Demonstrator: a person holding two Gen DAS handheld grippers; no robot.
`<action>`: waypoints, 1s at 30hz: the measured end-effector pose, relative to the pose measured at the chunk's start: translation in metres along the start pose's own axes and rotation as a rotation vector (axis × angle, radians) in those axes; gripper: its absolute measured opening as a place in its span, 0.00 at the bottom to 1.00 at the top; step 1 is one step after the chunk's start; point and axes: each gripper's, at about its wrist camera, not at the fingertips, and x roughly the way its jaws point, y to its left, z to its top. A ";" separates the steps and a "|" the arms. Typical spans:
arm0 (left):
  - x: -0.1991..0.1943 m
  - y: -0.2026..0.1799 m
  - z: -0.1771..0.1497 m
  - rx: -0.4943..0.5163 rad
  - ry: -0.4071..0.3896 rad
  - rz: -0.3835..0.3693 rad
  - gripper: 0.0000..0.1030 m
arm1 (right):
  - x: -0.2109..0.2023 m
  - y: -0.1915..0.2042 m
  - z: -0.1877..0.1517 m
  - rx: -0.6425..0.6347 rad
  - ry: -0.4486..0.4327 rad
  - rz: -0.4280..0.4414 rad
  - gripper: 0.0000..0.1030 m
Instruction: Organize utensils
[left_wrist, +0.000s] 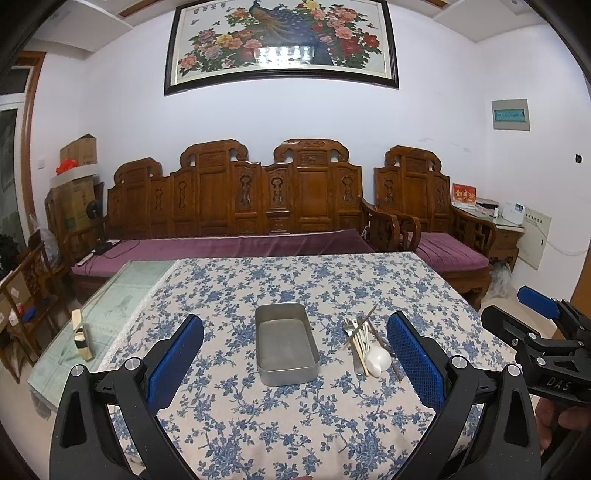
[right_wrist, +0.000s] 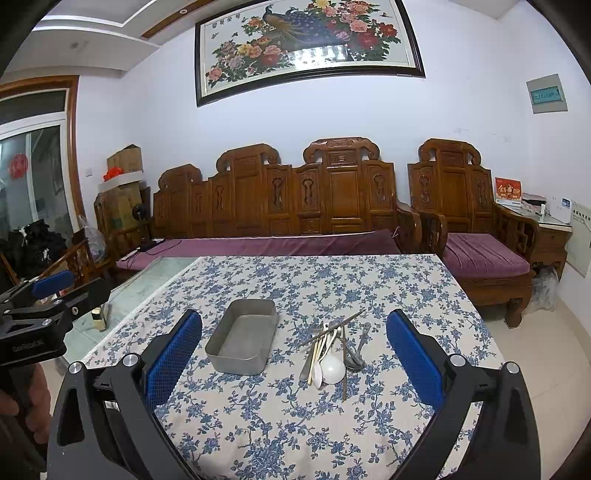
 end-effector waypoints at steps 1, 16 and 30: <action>-0.001 0.000 0.000 0.000 0.000 0.000 0.94 | 0.000 0.000 0.000 0.000 0.000 -0.001 0.97; -0.006 -0.003 0.002 0.007 -0.012 -0.004 0.94 | 0.000 0.001 -0.001 -0.001 0.000 -0.001 0.97; -0.008 -0.004 0.006 0.007 -0.015 -0.009 0.94 | -0.001 0.001 0.000 -0.002 -0.004 -0.001 0.97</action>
